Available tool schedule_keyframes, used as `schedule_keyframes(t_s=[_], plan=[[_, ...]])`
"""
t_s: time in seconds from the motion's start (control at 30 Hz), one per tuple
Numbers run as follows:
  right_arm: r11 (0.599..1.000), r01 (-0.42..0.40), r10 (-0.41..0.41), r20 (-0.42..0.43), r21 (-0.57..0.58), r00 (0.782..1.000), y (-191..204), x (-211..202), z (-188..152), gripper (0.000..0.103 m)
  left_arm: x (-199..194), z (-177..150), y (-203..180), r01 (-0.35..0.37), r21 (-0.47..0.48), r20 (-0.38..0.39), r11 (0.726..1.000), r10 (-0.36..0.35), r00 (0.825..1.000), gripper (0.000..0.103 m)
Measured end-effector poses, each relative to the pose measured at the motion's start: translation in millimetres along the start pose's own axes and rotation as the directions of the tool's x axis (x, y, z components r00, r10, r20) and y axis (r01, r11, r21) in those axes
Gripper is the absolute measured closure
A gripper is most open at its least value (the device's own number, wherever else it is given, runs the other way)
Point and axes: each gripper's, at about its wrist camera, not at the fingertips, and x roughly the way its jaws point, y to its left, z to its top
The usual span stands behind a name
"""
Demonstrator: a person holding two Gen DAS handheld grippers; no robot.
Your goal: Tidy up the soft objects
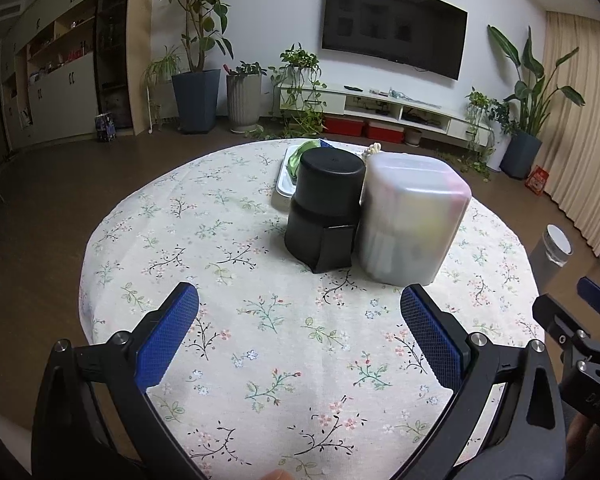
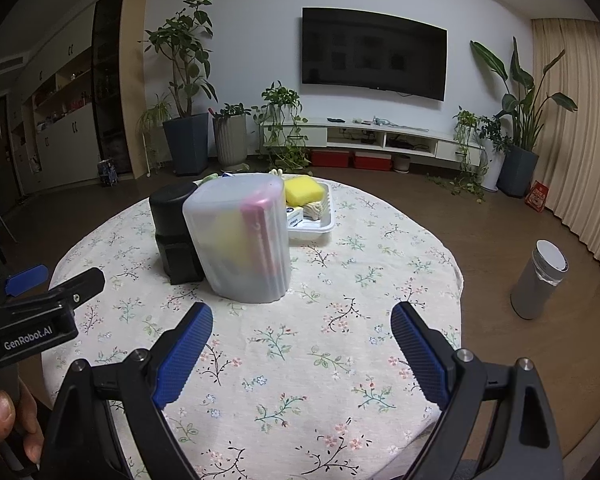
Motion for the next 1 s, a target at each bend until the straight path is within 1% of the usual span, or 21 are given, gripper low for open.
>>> schedule_keyframes(t_s=[0.17, 0.37, 0.4, 0.6, 0.7, 0.8, 0.9, 1.0], plan=[[1.0, 0.002, -0.002, -0.012, 0.009, 1.0, -3, 2, -1, 0.01, -1, 0, -3, -0.015, 0.019, 0.0, 1.0, 0.015, 1.0, 0.0], [1.0, 0.004, -0.004, -0.018, 0.013, 1.0, -3, 3, -2, 0.01, -2, -1, -12, -0.108, 0.075, -0.001, 0.991, 0.108, 0.994, 0.0], [1.0, 0.004, -0.004, -0.019, 0.012, 1.0, -3, 4, -2, 0.01, -2, -1, -13, -0.114, 0.08, -0.001, 0.99, 0.115, 0.993, 0.0], [1.0, 0.005, -0.005, -0.022, 0.011, 1.0, -3, 4, -4, 0.01, -4, -3, -11, -0.083, 0.073, -0.003, 0.994, 0.084, 0.996, 0.0], [1.0, 0.004, -0.004, -0.022, 0.011, 1.0, -3, 4, -4, 0.01, -4, -3, -12, -0.099, 0.072, -0.004, 0.992, 0.1, 0.995, 0.0], [1.0, 0.004, -0.004, -0.025, 0.009, 1.0, -3, 5, -5, 0.01, 1, -3, -11, -0.094, 0.062, -0.032, 0.994, 0.096, 0.995, 0.0], [1.0, 0.003, -0.003, -0.027, 0.009, 1.0, -2, 5, -6, 0.01, 5, -4, -7, -0.064, 0.035, -0.057, 0.997, 0.065, 0.996, 0.0], [1.0, 0.004, -0.003, -0.031, 0.007, 1.0, -2, 5, -10, 0.01, 8, -6, -7, -0.063, 0.037, -0.068, 0.997, 0.066, 0.996, 0.0]])
